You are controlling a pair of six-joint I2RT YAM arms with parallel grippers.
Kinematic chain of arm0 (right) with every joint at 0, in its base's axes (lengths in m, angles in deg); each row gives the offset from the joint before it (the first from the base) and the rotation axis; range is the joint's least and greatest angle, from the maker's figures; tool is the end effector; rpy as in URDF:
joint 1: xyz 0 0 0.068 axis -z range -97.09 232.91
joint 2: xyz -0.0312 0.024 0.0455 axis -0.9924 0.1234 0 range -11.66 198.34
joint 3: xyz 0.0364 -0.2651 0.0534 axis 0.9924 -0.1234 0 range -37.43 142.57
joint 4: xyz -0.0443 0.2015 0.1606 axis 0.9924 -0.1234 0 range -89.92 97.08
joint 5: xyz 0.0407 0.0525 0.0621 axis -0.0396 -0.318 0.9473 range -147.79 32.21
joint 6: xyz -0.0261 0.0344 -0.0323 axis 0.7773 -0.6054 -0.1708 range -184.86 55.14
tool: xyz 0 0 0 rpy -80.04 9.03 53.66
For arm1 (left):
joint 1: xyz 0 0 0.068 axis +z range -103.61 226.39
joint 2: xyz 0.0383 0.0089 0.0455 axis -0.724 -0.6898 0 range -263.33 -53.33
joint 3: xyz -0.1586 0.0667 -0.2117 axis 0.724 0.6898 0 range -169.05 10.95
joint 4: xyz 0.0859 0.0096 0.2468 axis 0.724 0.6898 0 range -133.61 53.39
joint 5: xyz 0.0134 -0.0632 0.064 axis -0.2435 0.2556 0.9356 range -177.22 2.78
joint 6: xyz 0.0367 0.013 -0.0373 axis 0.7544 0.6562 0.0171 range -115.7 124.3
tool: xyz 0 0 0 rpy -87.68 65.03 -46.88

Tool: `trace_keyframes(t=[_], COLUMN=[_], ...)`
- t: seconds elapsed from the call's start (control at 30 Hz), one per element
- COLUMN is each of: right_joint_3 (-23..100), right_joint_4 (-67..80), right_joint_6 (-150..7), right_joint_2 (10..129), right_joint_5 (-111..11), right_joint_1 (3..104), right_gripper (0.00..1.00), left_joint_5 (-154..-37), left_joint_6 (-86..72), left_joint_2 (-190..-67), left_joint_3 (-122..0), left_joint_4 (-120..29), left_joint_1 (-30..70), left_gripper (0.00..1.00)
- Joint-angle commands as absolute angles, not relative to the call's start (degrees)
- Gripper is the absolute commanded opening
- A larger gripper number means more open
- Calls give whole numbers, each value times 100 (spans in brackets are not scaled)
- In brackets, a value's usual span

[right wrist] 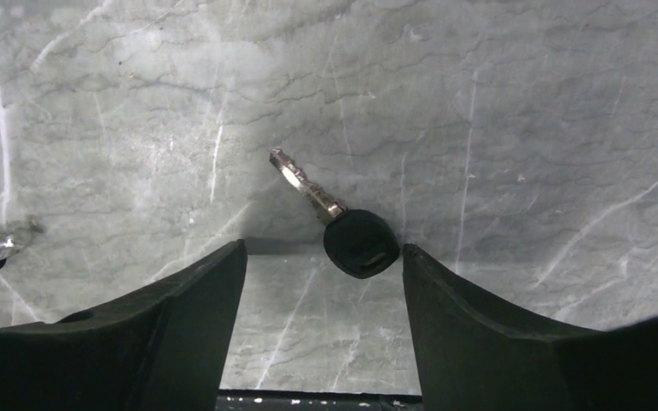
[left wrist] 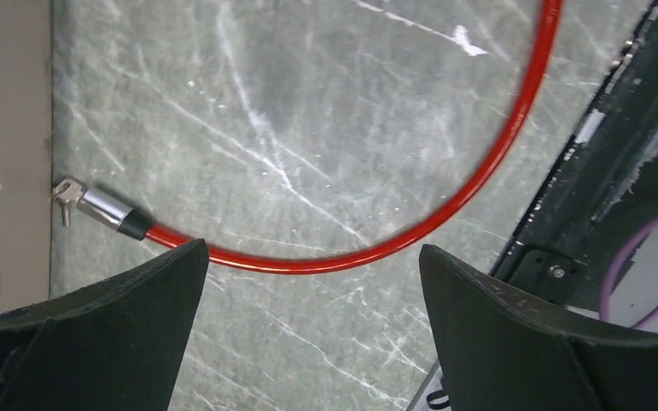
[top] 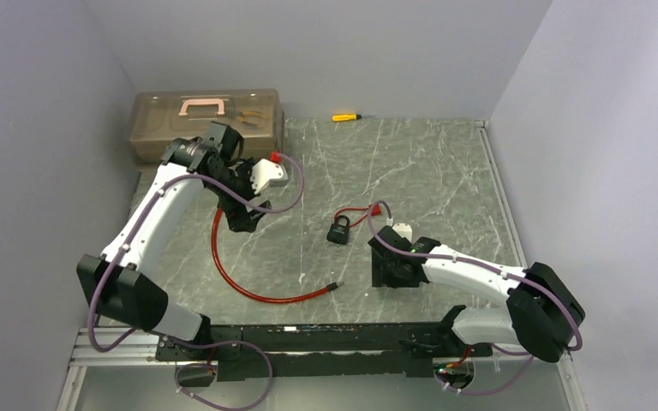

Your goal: Unlock with the key

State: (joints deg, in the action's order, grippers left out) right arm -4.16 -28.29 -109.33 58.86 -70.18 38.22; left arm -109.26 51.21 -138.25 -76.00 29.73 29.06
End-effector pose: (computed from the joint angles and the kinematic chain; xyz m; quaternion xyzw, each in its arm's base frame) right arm 0.1445 0.1323 0.1582 0.0144 0.9828 0.0295 0.1818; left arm 0.2573 -0.0943 0.3437 0.5412 0.8038 -0.1416 0.2023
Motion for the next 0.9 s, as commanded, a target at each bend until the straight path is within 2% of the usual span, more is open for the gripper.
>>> trace_keyframes(t=[0.0,0.33,0.43,0.57,0.7,0.87], right_joint_3=[-308,-241,-233,-166,-71,-50], right_joint_4=[-2773,-2529,-2501,-2512,-2562,-2496], right_joint_6=[-11066,-11021,-11038,-10992,-10923,-10877], right_joint_2=[5989,6387,6464,6561,6699,6793], right_joint_5=[-7265,-7160,-7175,-7267,-7371,-7361], right_joint_1=[3779,3431,3343,3317,3316,3312], right_gripper=[66,39,34,35,46,45], left_joint_5=[-11264,-11581,-11648,-11748,-11827,-11840], left_joint_6=[5226,4938,4958,4952,4915,4900], left_joint_2=[-13325,-13163,-13096,-13084,-13060,-12983], left_joint_3=[-7419,-7448,-7428,-7445,-7439,-7396], left_joint_4=[3259,3074,3032,3056,3048,2985], left_joint_1=[2613,2547,2542,2530,2512,2473], left_gripper=[99,98,97,96,96,96])
